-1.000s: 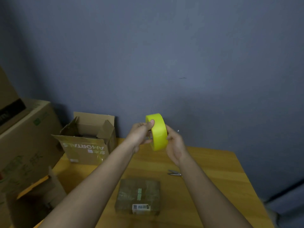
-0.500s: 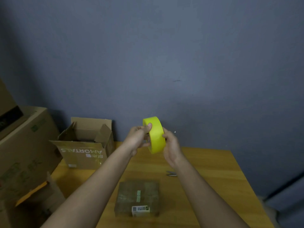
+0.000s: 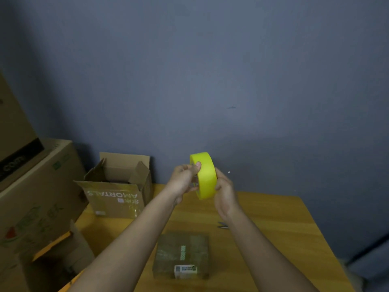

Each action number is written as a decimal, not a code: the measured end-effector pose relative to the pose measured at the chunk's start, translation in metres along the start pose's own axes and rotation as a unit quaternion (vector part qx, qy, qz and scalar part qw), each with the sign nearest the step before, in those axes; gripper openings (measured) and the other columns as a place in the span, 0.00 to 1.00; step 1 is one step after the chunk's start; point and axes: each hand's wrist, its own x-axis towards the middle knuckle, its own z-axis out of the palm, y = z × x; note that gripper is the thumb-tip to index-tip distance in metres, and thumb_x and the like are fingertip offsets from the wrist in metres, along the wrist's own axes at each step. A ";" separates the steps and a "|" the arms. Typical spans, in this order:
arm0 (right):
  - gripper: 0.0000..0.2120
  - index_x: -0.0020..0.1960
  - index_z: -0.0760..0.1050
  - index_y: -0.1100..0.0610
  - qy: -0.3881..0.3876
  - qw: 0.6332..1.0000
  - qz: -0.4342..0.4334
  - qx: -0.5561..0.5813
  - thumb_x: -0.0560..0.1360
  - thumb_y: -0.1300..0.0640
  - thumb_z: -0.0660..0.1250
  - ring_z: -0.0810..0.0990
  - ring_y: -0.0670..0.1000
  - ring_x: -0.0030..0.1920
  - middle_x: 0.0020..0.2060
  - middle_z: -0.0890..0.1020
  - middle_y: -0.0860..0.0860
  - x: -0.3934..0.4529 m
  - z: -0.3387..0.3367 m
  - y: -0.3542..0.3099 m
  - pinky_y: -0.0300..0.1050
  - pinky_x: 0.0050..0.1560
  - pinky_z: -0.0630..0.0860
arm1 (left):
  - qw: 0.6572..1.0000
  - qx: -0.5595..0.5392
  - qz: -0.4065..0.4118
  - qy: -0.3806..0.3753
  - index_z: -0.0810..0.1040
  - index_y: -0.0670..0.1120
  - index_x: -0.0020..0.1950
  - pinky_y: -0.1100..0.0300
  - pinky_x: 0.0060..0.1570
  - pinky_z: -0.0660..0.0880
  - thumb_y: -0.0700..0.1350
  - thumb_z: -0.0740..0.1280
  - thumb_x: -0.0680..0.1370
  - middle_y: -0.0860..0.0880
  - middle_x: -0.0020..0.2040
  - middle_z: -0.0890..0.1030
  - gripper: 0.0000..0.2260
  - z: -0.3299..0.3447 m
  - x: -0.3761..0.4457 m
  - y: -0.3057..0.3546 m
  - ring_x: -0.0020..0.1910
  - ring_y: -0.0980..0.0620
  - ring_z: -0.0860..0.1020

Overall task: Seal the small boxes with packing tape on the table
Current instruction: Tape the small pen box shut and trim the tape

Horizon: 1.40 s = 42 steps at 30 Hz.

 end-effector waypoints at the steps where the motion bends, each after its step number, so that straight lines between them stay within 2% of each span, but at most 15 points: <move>1: 0.25 0.55 0.80 0.54 -0.005 0.999 0.013 0.029 0.61 0.59 0.56 0.81 0.51 0.49 0.47 0.85 0.51 0.000 0.000 0.000 0.49 0.51 0.74 | 1.000 0.002 0.001 -0.001 0.74 0.41 0.54 0.65 0.31 0.78 0.46 0.62 0.82 0.43 0.47 0.77 0.09 -0.001 0.000 0.001 0.41 0.52 0.76; 4: 0.20 0.50 0.83 0.51 0.019 0.999 0.019 0.024 0.66 0.54 0.56 0.80 0.55 0.51 0.47 0.85 0.52 0.001 0.004 -0.002 0.54 0.57 0.73 | 1.000 0.003 -0.002 -0.004 0.74 0.42 0.53 0.65 0.32 0.78 0.47 0.62 0.82 0.44 0.46 0.78 0.09 -0.002 -0.003 0.000 0.41 0.53 0.77; 7: 0.17 0.47 0.83 0.50 0.030 0.999 0.001 -0.026 0.64 0.56 0.59 0.81 0.50 0.44 0.41 0.85 0.49 -0.005 0.006 -0.005 0.46 0.45 0.75 | 1.000 0.001 0.002 -0.007 0.73 0.42 0.54 0.65 0.33 0.79 0.47 0.62 0.82 0.44 0.46 0.78 0.08 0.000 -0.006 -0.002 0.41 0.53 0.77; 9: 0.24 0.51 0.82 0.51 0.019 0.999 -0.007 -0.035 0.58 0.61 0.58 0.79 0.50 0.41 0.39 0.85 0.49 -0.009 0.002 -0.006 0.43 0.39 0.72 | 1.000 0.005 0.003 -0.008 0.73 0.42 0.54 0.64 0.34 0.79 0.47 0.62 0.81 0.44 0.47 0.78 0.08 0.001 -0.007 -0.003 0.42 0.53 0.77; 11: 0.27 0.54 0.80 0.54 -0.003 1.000 -0.002 -0.001 0.58 0.61 0.56 0.79 0.51 0.43 0.41 0.85 0.50 -0.008 -0.001 -0.004 0.46 0.43 0.71 | 1.000 0.010 0.001 -0.007 0.74 0.42 0.54 0.64 0.35 0.79 0.48 0.62 0.81 0.43 0.48 0.78 0.09 0.000 -0.006 -0.004 0.43 0.51 0.78; 14: 0.21 0.52 0.80 0.52 0.010 0.999 0.017 0.029 0.63 0.56 0.55 0.81 0.48 0.43 0.41 0.85 0.48 -0.005 0.001 -0.003 0.47 0.48 0.73 | 1.000 -0.005 -0.005 -0.010 0.75 0.42 0.54 0.64 0.34 0.79 0.48 0.62 0.81 0.45 0.44 0.79 0.09 -0.001 -0.007 -0.004 0.41 0.52 0.78; 17: 0.20 0.50 0.81 0.51 0.022 1.000 -0.009 -0.015 0.63 0.58 0.57 0.81 0.47 0.42 0.39 0.85 0.47 -0.009 0.003 -0.004 0.43 0.43 0.75 | 1.000 -0.007 -0.002 -0.010 0.75 0.44 0.48 0.64 0.35 0.78 0.47 0.62 0.81 0.48 0.42 0.79 0.07 0.000 -0.008 -0.006 0.39 0.53 0.77; 21: 0.31 0.58 0.78 0.55 0.009 0.999 -0.018 -0.035 0.56 0.63 0.56 0.81 0.46 0.42 0.42 0.85 0.48 -0.013 -0.001 -0.003 0.37 0.37 0.73 | 1.000 0.009 0.002 -0.005 0.74 0.45 0.48 0.62 0.37 0.79 0.48 0.63 0.81 0.44 0.45 0.77 0.07 -0.001 -0.007 -0.008 0.42 0.51 0.76; 24: 0.28 0.68 0.68 0.51 0.026 0.994 -0.049 -0.092 0.68 0.63 0.63 0.80 0.43 0.48 0.53 0.79 0.50 -0.012 -0.012 0.000 0.36 0.44 0.75 | 1.000 -0.013 -0.008 0.013 0.76 0.41 0.52 0.63 0.33 0.79 0.49 0.63 0.81 0.43 0.45 0.77 0.11 -0.004 -0.004 -0.011 0.39 0.52 0.77; 26: 0.20 0.63 0.72 0.47 0.036 0.962 -0.151 -0.223 0.74 0.61 0.68 0.80 0.40 0.50 0.53 0.78 0.49 -0.013 -0.024 0.004 0.38 0.49 0.77 | 0.999 -0.033 -0.021 0.030 0.77 0.37 0.54 0.63 0.30 0.79 0.49 0.63 0.81 0.43 0.43 0.78 0.14 -0.008 -0.002 -0.013 0.37 0.53 0.77; 28: 0.12 0.57 0.80 0.52 0.026 0.909 -0.232 -0.347 0.74 0.57 0.67 0.80 0.42 0.47 0.49 0.81 0.50 -0.013 -0.033 0.006 0.40 0.50 0.77 | 0.998 -0.032 -0.027 0.042 0.77 0.37 0.54 0.63 0.30 0.79 0.48 0.63 0.81 0.44 0.41 0.78 0.14 -0.010 0.000 -0.015 0.36 0.53 0.77; 31: 0.10 0.51 0.83 0.61 0.039 0.820 -0.304 -0.483 0.74 0.59 0.66 0.81 0.50 0.43 0.44 0.84 0.54 -0.012 -0.036 0.008 0.40 0.44 0.73 | 0.997 -0.029 -0.032 0.062 0.76 0.38 0.51 0.61 0.31 0.79 0.48 0.64 0.80 0.45 0.36 0.76 0.12 -0.011 0.001 -0.019 0.33 0.53 0.75; 34: 0.08 0.47 0.84 0.60 0.028 0.780 -0.321 -0.536 0.72 0.59 0.67 0.83 0.54 0.40 0.42 0.84 0.53 -0.010 -0.034 0.006 0.44 0.37 0.76 | 0.995 -0.027 -0.047 0.078 0.75 0.38 0.51 0.60 0.32 0.80 0.48 0.64 0.80 0.46 0.36 0.76 0.12 -0.012 0.002 -0.022 0.33 0.52 0.76; 38: 0.06 0.46 0.82 0.60 -0.004 0.803 -0.276 -0.529 0.74 0.60 0.67 0.82 0.59 0.40 0.40 0.84 0.56 -0.008 -0.033 0.001 0.47 0.39 0.74 | 0.994 -0.006 -0.054 0.093 0.75 0.37 0.52 0.61 0.30 0.79 0.48 0.65 0.80 0.45 0.37 0.76 0.12 -0.015 0.002 -0.026 0.34 0.52 0.76; 42: 0.09 0.54 0.82 0.59 0.000 0.836 -0.251 -0.488 0.76 0.60 0.67 0.82 0.56 0.45 0.45 0.85 0.55 -0.006 -0.029 0.002 0.48 0.44 0.75 | 0.993 -0.013 -0.054 0.102 0.75 0.36 0.54 0.59 0.31 0.80 0.48 0.66 0.79 0.45 0.39 0.77 0.15 -0.020 0.006 -0.027 0.35 0.51 0.77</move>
